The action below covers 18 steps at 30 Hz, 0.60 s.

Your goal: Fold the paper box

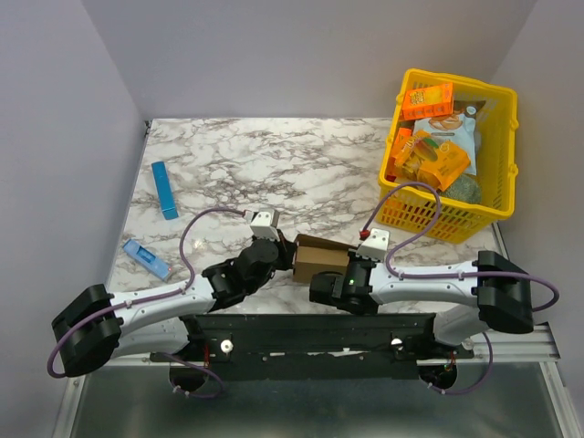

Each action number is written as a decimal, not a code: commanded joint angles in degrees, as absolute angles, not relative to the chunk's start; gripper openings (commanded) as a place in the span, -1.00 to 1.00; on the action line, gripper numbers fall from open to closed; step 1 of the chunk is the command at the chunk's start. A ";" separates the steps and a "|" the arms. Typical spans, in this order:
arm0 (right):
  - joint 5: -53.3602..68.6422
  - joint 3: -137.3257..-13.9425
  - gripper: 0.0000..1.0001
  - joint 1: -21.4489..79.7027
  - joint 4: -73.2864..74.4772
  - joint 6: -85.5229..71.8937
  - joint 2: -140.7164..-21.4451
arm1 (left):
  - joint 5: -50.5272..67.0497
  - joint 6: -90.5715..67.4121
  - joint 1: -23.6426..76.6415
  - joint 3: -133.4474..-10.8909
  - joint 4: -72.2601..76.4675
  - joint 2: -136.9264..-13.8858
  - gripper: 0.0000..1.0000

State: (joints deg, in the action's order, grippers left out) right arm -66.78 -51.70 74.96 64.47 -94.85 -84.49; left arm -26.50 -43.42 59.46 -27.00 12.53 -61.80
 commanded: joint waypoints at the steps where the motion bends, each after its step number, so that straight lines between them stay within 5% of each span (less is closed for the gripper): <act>1: -62.84 -52.29 -0.99 75.67 64.25 -97.91 -86.22 | -20.93 -45.35 58.89 -30.06 9.85 -61.70 -1.00; 18: -62.84 -52.73 -0.99 75.76 65.13 -98.44 -87.10 | -12.84 -48.60 54.93 -34.62 5.45 -63.54 -1.00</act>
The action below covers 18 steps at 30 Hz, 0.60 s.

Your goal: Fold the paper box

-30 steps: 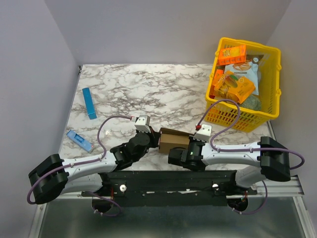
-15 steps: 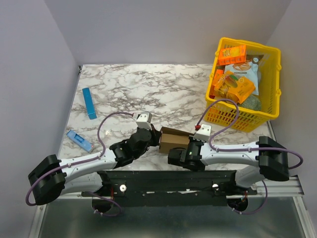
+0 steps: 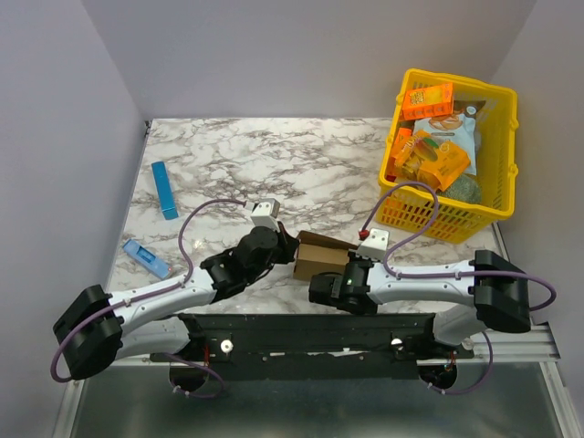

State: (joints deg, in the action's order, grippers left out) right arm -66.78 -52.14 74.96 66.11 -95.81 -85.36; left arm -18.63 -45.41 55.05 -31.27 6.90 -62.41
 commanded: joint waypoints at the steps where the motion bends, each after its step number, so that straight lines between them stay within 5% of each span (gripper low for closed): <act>1: -62.84 -52.73 -0.99 75.76 65.13 -98.52 -87.10 | -12.22 -48.86 54.93 -34.63 5.45 -63.72 -1.00; 18: -62.84 -53.44 -0.99 75.85 65.83 -98.61 -88.24 | -8.62 -51.50 54.93 -33.58 6.24 -66.00 -1.00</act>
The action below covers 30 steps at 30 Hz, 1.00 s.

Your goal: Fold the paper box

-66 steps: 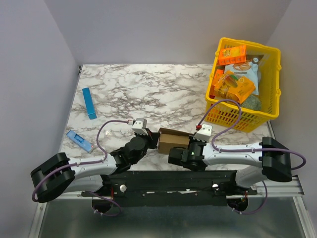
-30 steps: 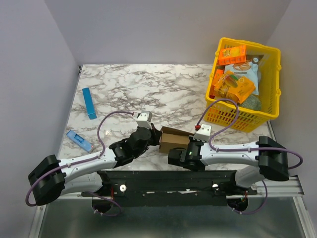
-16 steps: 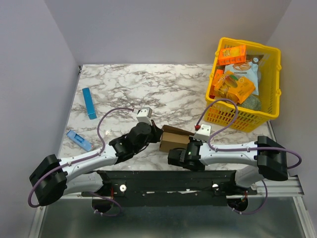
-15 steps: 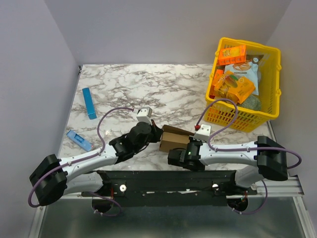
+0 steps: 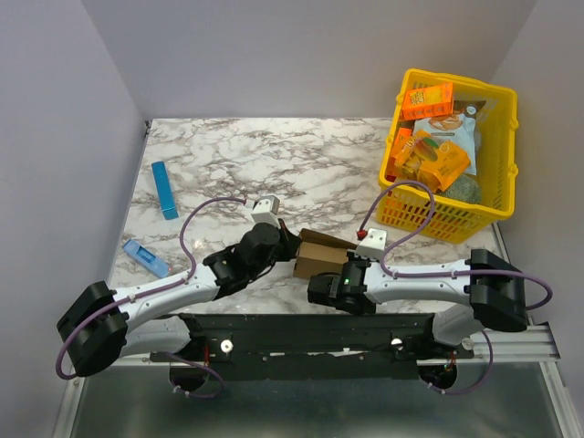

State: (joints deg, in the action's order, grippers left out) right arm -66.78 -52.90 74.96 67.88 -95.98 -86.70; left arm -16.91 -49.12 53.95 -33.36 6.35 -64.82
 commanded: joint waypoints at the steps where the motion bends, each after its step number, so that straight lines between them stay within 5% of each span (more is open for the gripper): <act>1: -62.84 -53.44 -0.99 75.85 65.74 -98.70 -88.24 | -8.53 -52.29 54.84 -33.14 6.50 -65.83 -1.00; 30: -62.31 -53.44 -0.99 75.85 65.57 -98.17 -88.77 | -4.31 -55.10 52.38 -32.61 9.49 -63.98 -1.00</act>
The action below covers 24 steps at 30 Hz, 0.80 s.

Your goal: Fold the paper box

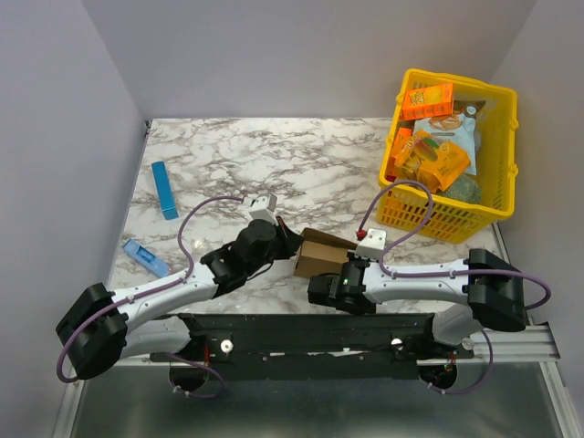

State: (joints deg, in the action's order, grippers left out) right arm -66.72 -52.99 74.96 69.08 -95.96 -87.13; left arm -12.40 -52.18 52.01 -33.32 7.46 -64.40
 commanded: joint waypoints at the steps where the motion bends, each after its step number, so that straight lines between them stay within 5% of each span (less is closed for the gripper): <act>1: -62.31 -53.44 -0.99 75.85 65.57 -98.26 -88.77 | -4.13 -55.19 52.38 -32.52 9.58 -63.98 -1.00; 24: -62.32 -53.96 -0.99 75.85 65.48 -98.00 -89.30 | -2.37 -57.92 52.03 -30.59 13.97 -66.80 -1.00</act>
State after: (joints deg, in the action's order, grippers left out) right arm -66.72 -52.99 74.96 70.17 -95.92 -87.66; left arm -10.17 -55.66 50.72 -32.14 13.28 -66.08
